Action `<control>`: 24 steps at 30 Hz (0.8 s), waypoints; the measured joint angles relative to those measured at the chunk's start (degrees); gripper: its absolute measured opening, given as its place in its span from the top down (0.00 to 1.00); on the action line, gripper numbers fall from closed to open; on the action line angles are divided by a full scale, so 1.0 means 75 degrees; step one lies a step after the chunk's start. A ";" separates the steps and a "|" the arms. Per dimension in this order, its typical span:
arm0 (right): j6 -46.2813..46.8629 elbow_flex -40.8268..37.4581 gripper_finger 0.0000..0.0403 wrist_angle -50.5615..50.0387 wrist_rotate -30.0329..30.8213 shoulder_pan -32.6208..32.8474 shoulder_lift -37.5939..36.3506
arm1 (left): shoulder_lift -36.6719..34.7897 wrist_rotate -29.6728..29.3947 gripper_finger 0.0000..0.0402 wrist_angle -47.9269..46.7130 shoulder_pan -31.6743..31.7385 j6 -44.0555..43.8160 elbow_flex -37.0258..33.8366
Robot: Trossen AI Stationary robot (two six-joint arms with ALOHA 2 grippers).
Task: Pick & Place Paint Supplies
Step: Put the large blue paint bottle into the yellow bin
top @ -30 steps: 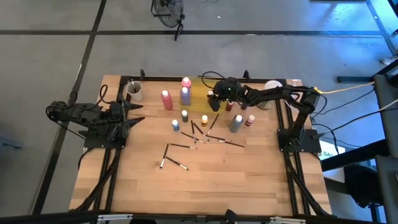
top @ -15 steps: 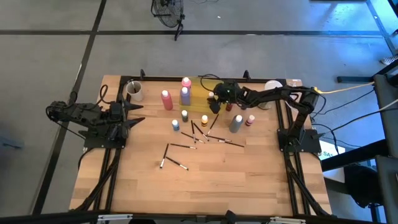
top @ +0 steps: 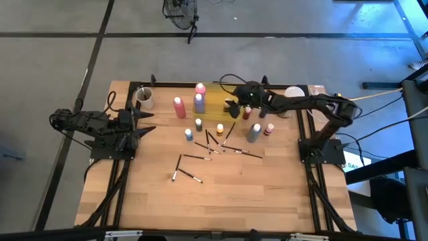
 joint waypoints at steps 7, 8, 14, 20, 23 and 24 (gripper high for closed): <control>0.0185 0.0006 0.40 -0.1507 0.0131 0.0212 -0.1181 | 0.0000 0.0006 0.39 -0.0012 0.0002 -0.0003 0.0000; 0.0296 0.0006 0.41 -0.1792 0.0131 0.0247 -0.1363 | 0.0000 0.0006 0.39 -0.0012 -0.0001 -0.0003 0.0000; 0.0487 0.0006 0.44 -0.3139 0.0124 0.0682 -0.2353 | 0.0000 0.0005 0.39 -0.0020 -0.0001 -0.0009 0.0000; 0.0488 0.0007 0.45 -0.3898 0.0097 0.1475 -0.3339 | 0.0000 0.0006 0.39 -0.0023 -0.0001 -0.0009 0.0000; 0.0487 0.0009 0.45 -0.4023 0.0331 0.1995 -0.3766 | 0.0000 0.0006 0.39 -0.0025 0.0000 -0.0009 0.0000; 0.0487 0.0012 0.45 -0.4037 0.0482 0.2187 -0.3878 | 0.0000 0.0006 0.39 -0.0026 0.0000 -0.0010 0.0000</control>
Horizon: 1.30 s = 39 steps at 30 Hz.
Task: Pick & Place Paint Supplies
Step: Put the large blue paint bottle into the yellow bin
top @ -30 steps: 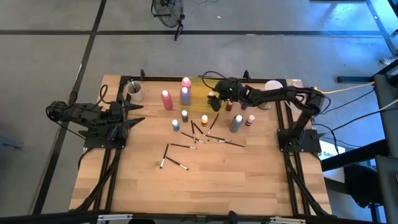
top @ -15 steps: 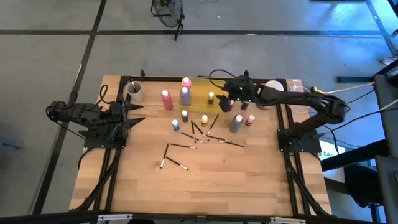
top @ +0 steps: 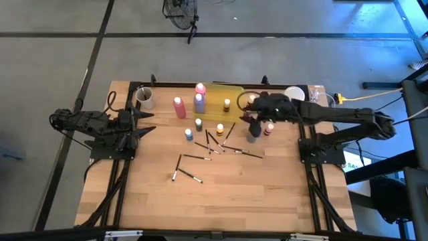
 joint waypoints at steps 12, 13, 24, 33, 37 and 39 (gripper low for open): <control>0.1567 0.0311 0.45 -0.2205 0.2073 0.1876 -0.0363 | 0.0000 0.0000 0.39 0.0000 -0.0002 -0.0004 0.0000; 0.1810 0.0397 0.45 -0.2497 0.2244 0.1954 -0.0329 | 0.0000 0.0000 0.39 0.0000 -0.0002 -0.0005 0.0000; 0.3907 0.0688 0.45 -0.4304 0.2448 0.1919 -0.0247 | 0.0000 -0.0001 0.39 0.0000 0.0000 -0.0005 0.0000; 0.4401 0.0691 0.45 -0.4382 0.2191 0.1912 0.0174 | 0.0000 -0.0001 0.39 0.0003 -0.0002 -0.0005 0.0000; 0.4401 0.0691 0.45 -0.4338 0.2184 0.1903 0.0521 | 0.0000 -0.0001 0.39 0.0003 -0.0001 -0.0005 0.0000; 0.4388 0.0691 0.45 -0.4296 0.2182 0.1904 0.0652 | 0.0000 0.0000 0.39 0.0000 -0.0002 -0.0005 0.0000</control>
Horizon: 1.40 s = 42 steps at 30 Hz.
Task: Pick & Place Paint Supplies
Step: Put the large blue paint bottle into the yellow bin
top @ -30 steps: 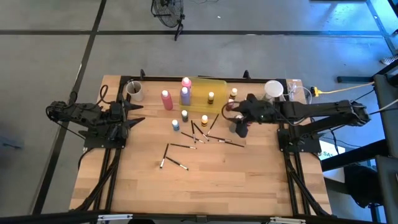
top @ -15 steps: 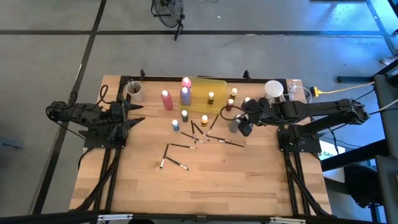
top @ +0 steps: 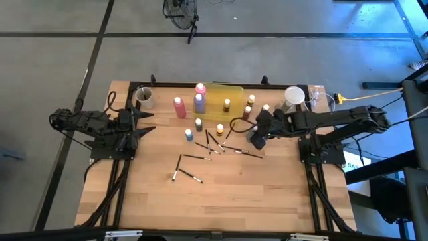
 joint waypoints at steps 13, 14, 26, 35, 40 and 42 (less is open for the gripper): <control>-0.0050 0.0000 0.45 0.0008 0.0009 -0.0001 0.0235 | 0.0001 -0.0003 0.39 0.0000 0.0000 0.0000 0.0000; -0.0052 0.0000 0.45 0.0006 0.0009 -0.0001 0.0235 | 0.0001 -0.0002 0.39 0.0001 0.0000 0.0000 0.0000; -0.0250 0.0000 0.53 0.0204 0.0245 -0.0014 0.0235 | 0.0000 -0.0003 0.39 0.0000 0.0000 -0.0003 0.0000; -0.0250 0.0000 0.53 0.0213 0.0265 -0.0020 0.0235 | 0.0002 -0.0003 0.39 0.0000 0.0000 -0.0006 0.0000; -0.0250 -0.0003 0.53 0.0169 0.0263 -0.0065 0.0324 | 0.0000 -0.0003 0.39 0.0001 0.0001 -0.0006 0.0000; -0.0250 -0.0014 0.53 0.0192 0.0266 -0.0065 0.0391 | 0.0000 -0.0003 0.39 0.0001 0.0000 -0.0006 0.0000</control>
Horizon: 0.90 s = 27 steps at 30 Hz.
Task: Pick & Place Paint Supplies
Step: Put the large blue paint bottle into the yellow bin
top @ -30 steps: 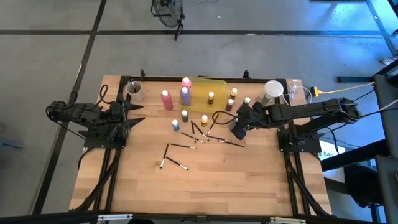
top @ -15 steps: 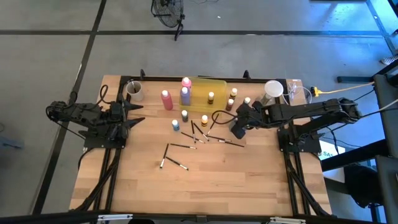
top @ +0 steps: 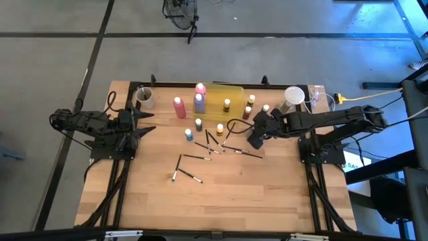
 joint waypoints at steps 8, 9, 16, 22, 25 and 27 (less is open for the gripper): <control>0.0034 -0.0019 0.53 0.0034 -0.0006 -0.0028 0.0012 | 0.0002 0.0000 0.39 -0.0001 0.0000 0.0000 0.0000; 0.0035 -0.0019 0.53 0.0029 -0.0009 -0.0046 0.0012 | 0.0000 0.0000 0.39 0.0001 0.0002 -0.0003 0.0000; 0.0058 -0.0019 0.53 0.0015 -0.0047 -0.0067 0.0012 | 0.0002 -0.0003 0.39 0.0002 0.0002 -0.0003 0.0000; 0.0100 -0.0019 0.59 0.0010 -0.0058 -0.0067 0.0012 | 0.0002 0.0000 0.39 -0.0001 0.0002 0.0000 0.0000; 0.0122 -0.0019 0.64 0.0011 -0.0056 -0.0082 0.0012 | 0.0001 0.0000 0.39 -0.0001 0.0001 -0.0002 0.0000; 0.0122 -0.0019 0.67 0.0012 -0.0056 -0.0085 0.0010 | 0.0001 0.0000 0.39 -0.0001 0.0001 -0.0003 0.0000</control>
